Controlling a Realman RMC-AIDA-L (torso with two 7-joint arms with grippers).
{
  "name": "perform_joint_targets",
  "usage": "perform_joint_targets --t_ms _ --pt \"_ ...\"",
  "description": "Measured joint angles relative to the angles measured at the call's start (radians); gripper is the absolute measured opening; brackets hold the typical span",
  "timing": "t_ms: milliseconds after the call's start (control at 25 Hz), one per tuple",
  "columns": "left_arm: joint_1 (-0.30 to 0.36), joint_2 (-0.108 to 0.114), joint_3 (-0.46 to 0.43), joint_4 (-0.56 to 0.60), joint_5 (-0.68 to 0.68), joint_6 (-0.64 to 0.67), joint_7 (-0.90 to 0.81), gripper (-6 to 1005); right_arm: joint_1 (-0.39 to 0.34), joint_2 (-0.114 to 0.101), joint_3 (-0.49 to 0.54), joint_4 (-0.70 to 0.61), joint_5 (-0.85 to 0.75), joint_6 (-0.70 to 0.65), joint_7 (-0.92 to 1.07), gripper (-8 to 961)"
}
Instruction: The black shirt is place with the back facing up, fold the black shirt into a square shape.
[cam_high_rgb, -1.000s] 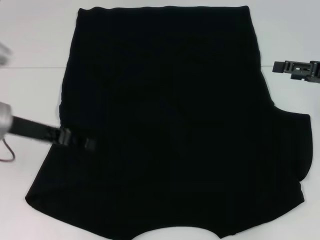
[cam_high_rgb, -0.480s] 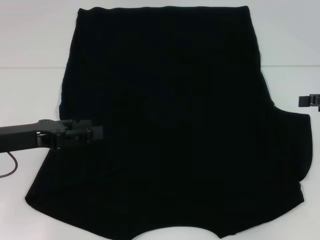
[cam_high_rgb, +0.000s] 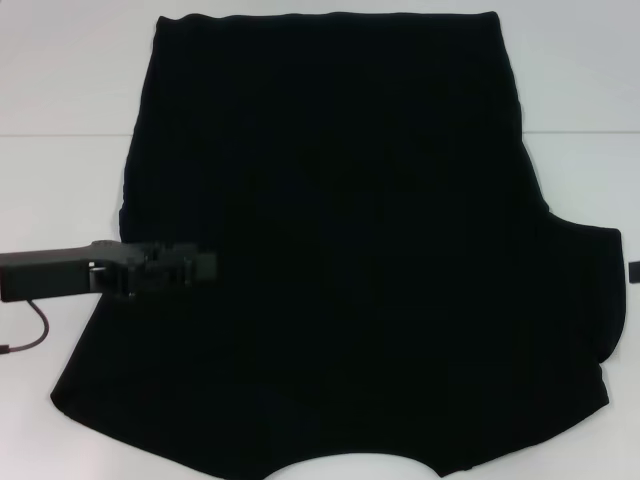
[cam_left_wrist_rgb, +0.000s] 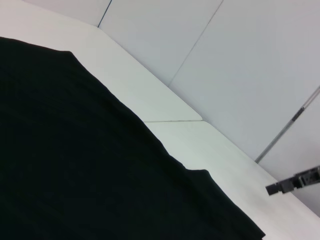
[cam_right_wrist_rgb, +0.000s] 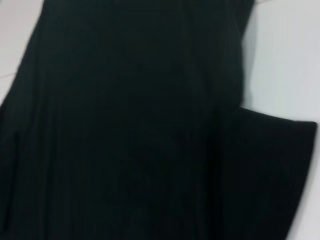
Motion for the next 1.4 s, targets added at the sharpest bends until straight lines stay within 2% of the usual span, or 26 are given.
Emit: perform_joint_targets --t_ms 280,560,680,840,1120,1400 --pt "-0.013 0.002 0.014 -0.004 0.001 -0.042 -0.059 532 0.005 0.011 -0.007 0.061 -0.044 0.044 0.02 920" --pt "-0.013 -0.001 0.015 -0.014 0.002 -0.071 -0.059 659 0.01 0.011 -0.009 0.132 -0.053 0.112 0.036 919" --pt "-0.012 -0.001 0.015 -0.014 0.002 -0.072 -0.06 653 0.013 0.011 -0.01 0.144 -0.054 0.115 0.037 919" --pt "-0.014 -0.001 0.014 -0.014 0.002 -0.076 -0.059 649 0.016 0.011 -0.02 0.149 -0.054 0.115 0.055 768" --pt "-0.014 -0.001 0.014 -0.014 0.002 -0.087 -0.056 649 0.019 0.017 -0.093 0.15 -0.053 0.15 0.109 499" --pt "-0.016 -0.003 0.014 -0.014 0.002 -0.096 -0.053 649 0.038 0.022 -0.113 0.178 -0.055 0.183 0.128 459"
